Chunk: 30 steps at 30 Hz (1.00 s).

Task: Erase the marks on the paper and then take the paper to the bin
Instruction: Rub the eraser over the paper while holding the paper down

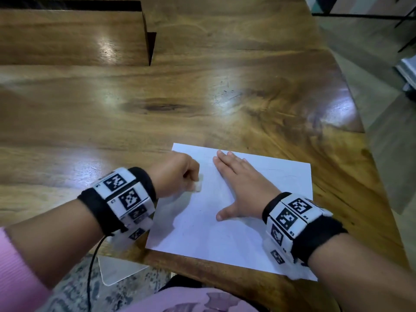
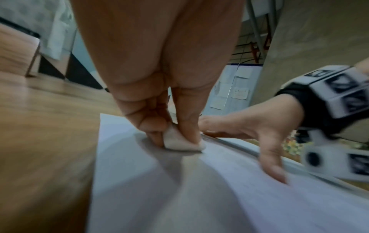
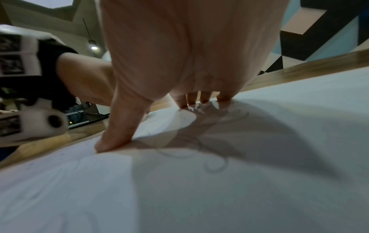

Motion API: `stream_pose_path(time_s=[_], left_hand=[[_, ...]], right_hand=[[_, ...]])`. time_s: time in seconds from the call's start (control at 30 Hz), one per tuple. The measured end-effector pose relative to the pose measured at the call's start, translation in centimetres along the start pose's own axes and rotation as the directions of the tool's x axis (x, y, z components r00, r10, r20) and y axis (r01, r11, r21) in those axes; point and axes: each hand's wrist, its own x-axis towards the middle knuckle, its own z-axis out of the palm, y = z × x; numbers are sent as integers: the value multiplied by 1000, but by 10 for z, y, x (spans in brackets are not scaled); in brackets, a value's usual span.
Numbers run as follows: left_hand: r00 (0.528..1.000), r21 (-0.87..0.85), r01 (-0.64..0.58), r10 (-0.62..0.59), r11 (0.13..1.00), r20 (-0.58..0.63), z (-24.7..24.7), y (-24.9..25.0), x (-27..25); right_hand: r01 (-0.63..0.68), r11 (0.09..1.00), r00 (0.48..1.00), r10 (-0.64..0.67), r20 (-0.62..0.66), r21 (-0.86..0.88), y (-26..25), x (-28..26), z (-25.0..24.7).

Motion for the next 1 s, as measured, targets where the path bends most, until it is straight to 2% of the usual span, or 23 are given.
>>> stream_pose_path(time_s=[0.1, 0.2, 0.23, 0.3, 0.37, 0.4, 0.53, 0.6, 0.67, 0.77, 0.8, 0.93, 1.0], left_hand=[[986, -36, 43, -49, 998, -161, -10, 6, 27], [979, -8, 51, -51, 999, -198, -8, 12, 35], [985, -7, 44, -45, 999, -166, -6, 10, 29], [1000, 10, 14, -13, 1000, -28, 1, 4, 13], [997, 41, -12, 9, 999, 77, 3, 3, 6], [998, 50, -14, 11, 999, 57, 1, 4, 9], [984, 7, 62, -60, 998, -165, -11, 10, 36], [982, -10, 61, -62, 998, -180, -10, 9, 35], [995, 8, 20, -19, 1000, -102, -2, 4, 20], [995, 39, -48, 44, 998, 85, 7, 2, 0], [996, 40, -42, 38, 998, 81, 5, 2, 2], [986, -26, 59, -62, 998, -156, -11, 10, 34], [985, -13, 53, -54, 999, -163, -9, 15, 37]], right_hand=[[-2, 1000, 1000, 2, -2, -8, -1, 0, 0], [-2, 1000, 1000, 2, -6, -4, 0, 0, 0], [-2, 1000, 1000, 2, -11, -5, 0, 1, 0], [-3, 1000, 1000, 3, -15, -11, 1, 1, 1], [0, 1000, 1000, 0, -17, -17, 1, 2, 2], [0, 1000, 1000, 0, -18, -16, 2, 1, 2], [-4, 1000, 1000, 4, -15, -10, 2, 0, 2], [-2, 1000, 1000, 2, -20, -11, 2, 1, 2], [-1, 1000, 1000, 1, -23, -6, 2, 2, 3], [-1, 1000, 1000, 1, -22, 1, 2, 2, 3], [1, 1000, 1000, -1, -20, -2, 2, 2, 3], [1, 1000, 1000, -1, -13, -2, 1, 1, 2], [-1, 1000, 1000, 1, -13, 0, 1, 1, 1]])
